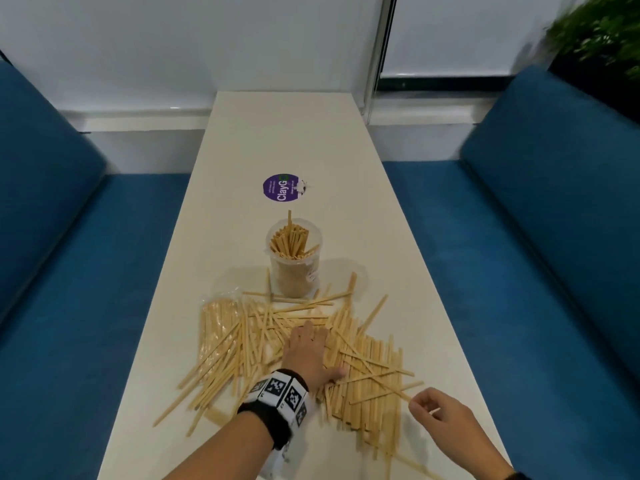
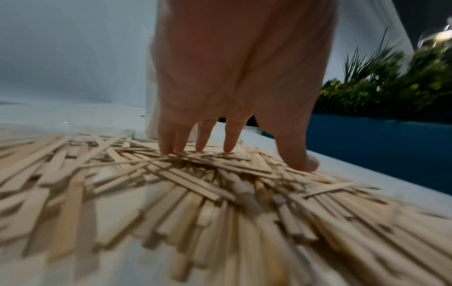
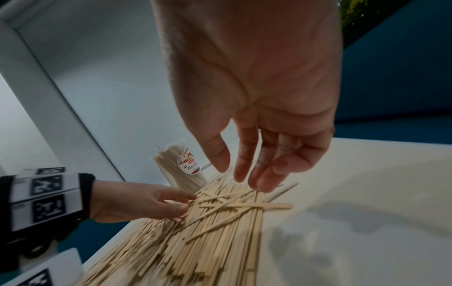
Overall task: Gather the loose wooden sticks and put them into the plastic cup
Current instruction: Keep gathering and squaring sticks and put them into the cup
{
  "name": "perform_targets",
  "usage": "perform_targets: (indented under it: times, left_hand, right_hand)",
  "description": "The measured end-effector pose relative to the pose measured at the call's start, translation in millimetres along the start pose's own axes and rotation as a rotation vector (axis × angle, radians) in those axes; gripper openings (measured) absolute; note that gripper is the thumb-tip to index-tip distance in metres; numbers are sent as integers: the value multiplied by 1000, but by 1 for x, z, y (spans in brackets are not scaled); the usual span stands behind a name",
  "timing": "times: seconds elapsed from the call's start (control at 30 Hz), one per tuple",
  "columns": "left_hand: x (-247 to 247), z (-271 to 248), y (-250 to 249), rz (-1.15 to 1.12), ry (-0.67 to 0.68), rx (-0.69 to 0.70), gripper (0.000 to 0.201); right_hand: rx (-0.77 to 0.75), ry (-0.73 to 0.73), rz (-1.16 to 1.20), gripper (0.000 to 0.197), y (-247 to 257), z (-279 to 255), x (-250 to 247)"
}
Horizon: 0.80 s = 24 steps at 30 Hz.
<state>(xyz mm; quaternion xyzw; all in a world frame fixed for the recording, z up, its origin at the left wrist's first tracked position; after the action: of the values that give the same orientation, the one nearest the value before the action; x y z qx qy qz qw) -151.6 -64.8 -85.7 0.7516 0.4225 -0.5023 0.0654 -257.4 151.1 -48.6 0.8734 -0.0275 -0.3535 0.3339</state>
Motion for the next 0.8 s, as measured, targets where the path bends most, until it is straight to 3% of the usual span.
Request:
perform_targets:
  times: [0.07,0.13,0.2,0.3,0.4,0.5,0.6,0.7,0.8]
  left_hand:
    - [-2,-10,0,-77,-89,-2,66]
    - [-13,-18,8,-171,-258,-92,53]
    - [-21,-24,21,-278,-342,-283,56]
    - [-14,-24,28,-392,-233,-449,76]
    - [-7,-18,20,-368,-205,-416,79]
    - [1,-17,9,-347,-178,-365,79]
    - [7,-19,0,-482,-166,-337,76]
    - [11,-24,0,-680,-203,-363,77]
    - [11,-27,3,-715,-190,-393,78]
  right_hand:
    - [13,-2,0,11,2,3,6]
    - [42,-45,-24,9,3,9,11]
    - [98,-75,7,31,5,16,18]
    - [168,-50,80,63,11,27,31]
    - [184,-49,98,69,19,38,43]
    - [194,-46,139,67,22,43,57]
    - [162,-52,185,56,29,43,65]
    - [128,-69,221,42,33,44,68]
    - [105,-75,277,36,33,46,69]
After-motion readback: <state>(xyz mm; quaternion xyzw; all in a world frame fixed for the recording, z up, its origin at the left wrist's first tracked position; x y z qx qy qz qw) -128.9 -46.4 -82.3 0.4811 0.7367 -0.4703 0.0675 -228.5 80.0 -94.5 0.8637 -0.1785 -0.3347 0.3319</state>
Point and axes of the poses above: each hand's wrist, its own z-axis towards the middle knuckle, its own x-axis out of the palm, y = z × x, the point moved 6 cm from there along z, towards the middle knuckle, and after that the axes turned 2 degrees about -y, right-handed, at the moved point
